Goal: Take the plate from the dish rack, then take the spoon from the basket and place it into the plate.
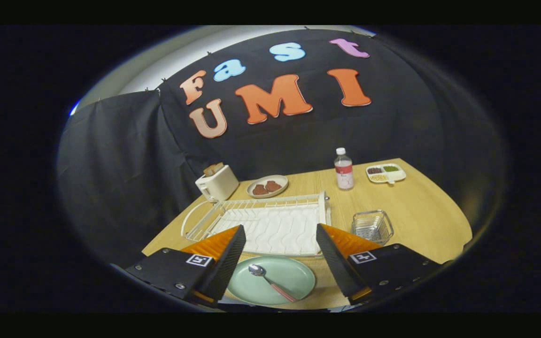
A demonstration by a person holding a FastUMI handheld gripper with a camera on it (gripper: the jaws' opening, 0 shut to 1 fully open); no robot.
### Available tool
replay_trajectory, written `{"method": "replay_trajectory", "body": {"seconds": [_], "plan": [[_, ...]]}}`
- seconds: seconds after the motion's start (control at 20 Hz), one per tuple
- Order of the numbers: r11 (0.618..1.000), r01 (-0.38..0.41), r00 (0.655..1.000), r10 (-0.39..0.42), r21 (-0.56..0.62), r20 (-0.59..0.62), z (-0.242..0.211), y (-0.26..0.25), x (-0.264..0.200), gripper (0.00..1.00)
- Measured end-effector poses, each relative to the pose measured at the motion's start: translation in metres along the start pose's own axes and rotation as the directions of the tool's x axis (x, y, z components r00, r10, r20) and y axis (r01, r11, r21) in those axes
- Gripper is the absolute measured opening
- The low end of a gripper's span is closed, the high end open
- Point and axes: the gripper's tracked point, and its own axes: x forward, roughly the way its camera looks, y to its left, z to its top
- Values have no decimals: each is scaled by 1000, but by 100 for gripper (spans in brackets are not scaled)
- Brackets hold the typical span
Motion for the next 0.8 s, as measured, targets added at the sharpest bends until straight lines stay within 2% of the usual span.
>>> {"method": "replay_trajectory", "body": {"seconds": [0.1,0.35,0.8], "plan": [[1000,6,998,-6,-4,65,27,4,-4,94],[999,33,982,-26,-35,187,71,6,-14,97],[995,53,976,-33,-87,216,78,14,-12,99]]}}
